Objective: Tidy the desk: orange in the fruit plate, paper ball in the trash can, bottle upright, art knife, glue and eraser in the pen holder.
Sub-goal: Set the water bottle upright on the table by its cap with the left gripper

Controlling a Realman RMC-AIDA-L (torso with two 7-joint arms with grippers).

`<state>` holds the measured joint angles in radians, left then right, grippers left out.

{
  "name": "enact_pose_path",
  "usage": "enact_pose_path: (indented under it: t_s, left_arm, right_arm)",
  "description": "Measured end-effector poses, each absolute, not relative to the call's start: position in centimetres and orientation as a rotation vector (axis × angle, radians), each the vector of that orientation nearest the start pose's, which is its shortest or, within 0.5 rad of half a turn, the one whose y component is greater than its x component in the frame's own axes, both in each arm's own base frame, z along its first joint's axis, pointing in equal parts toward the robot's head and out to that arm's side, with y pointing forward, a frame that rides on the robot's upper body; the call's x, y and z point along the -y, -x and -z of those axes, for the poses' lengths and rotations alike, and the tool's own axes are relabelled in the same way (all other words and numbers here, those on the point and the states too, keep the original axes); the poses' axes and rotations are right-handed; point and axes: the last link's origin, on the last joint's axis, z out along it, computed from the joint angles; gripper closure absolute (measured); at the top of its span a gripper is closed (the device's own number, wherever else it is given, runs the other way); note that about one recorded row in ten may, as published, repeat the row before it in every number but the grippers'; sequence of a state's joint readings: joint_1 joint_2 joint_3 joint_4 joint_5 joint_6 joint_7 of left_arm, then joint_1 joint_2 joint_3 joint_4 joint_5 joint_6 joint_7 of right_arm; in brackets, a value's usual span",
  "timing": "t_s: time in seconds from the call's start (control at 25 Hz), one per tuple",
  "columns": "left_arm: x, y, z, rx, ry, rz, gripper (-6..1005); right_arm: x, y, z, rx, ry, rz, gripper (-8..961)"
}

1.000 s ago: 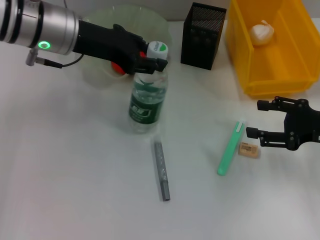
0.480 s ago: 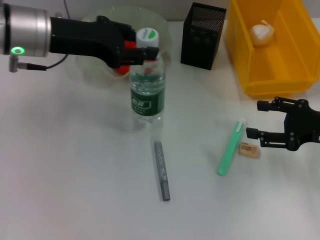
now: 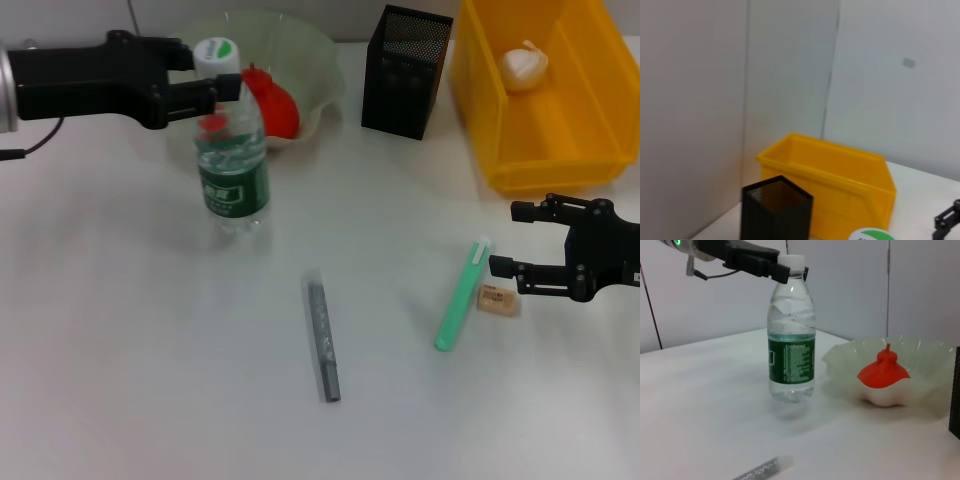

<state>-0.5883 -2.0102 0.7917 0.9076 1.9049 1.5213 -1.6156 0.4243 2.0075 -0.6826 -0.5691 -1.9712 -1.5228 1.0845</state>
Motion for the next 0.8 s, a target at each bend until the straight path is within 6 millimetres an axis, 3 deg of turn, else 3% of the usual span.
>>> enact_pose_path:
  t_s: [0.28, 0.8]
  left_arm:
    - [-37.4, 23.3, -7.2, 0.500, 2.569, 0.672, 566]
    - [-36.9, 26.4, -7.3, 0.487, 2.414, 0.745, 565]
  right_arm:
    - [-30.4, -31.5, -1.5, -0.430, 2.656, -0.570, 166]
    - [-30.4, -31.4, -1.5, -0.430, 2.653, -0.575, 167]
